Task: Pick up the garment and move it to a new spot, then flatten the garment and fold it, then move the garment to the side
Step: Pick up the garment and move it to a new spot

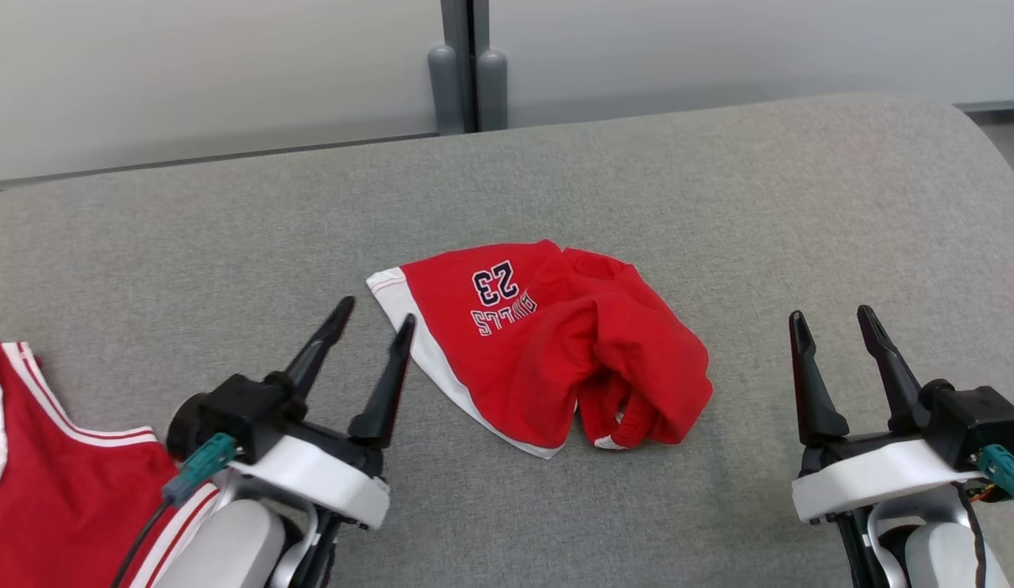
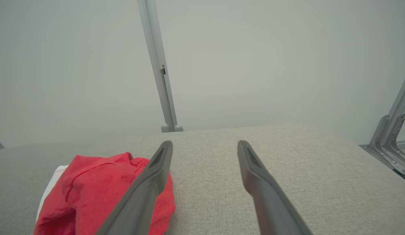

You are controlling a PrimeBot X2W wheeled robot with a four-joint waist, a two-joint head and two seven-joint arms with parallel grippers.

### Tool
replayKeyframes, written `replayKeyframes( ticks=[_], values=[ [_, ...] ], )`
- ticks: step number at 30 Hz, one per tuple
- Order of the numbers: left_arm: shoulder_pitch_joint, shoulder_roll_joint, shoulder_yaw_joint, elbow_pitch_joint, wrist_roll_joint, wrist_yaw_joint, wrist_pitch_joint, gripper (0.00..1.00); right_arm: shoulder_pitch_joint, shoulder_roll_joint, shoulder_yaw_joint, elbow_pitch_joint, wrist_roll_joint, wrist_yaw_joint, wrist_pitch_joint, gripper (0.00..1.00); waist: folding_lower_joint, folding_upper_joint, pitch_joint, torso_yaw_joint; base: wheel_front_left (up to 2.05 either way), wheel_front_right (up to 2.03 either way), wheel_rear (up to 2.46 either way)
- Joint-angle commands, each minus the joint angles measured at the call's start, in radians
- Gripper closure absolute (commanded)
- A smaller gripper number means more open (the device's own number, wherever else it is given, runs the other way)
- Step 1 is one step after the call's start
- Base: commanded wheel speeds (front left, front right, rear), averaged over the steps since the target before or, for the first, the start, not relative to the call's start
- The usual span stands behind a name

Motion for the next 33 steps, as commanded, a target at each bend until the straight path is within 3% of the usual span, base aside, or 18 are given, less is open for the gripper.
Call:
replayKeyframes(
  ticks=[1, 5, 13, 33],
  values=[
    [0.036, 0.010, 0.047, -0.014, -0.005, 0.021, -0.002, 0.00, 0.020, -0.002, -0.005, -0.005, -0.010, 0.000, 0.011, 0.00, 0.0000, 0.0000, -0.039, 0.035, 0.00, 0.00, 0.00],
    [0.116, 0.018, 0.188, -0.044, -0.005, 0.063, -0.002, 0.00, 0.040, -0.002, -0.011, -0.023, -0.018, 0.000, 0.033, 0.00, 0.0000, 0.0000, -0.074, 0.060, 0.00, 0.00, 0.00],
    [0.242, 0.045, 0.340, -0.061, 0.024, 0.071, -0.002, 0.00, 0.098, -0.002, -0.007, -0.041, -0.020, 0.000, 0.069, 0.00, 0.0000, 0.0000, -0.137, 0.094, 0.00, 0.00, 0.00],
    [0.369, 0.041, 0.313, -0.100, 0.080, 0.087, 0.014, 0.00, 0.195, -0.008, 0.022, -0.070, -0.003, 0.000, 0.123, 0.00, 0.0000, 0.0000, -0.220, 0.093, 0.00, 0.00, 0.00]
  ],
)
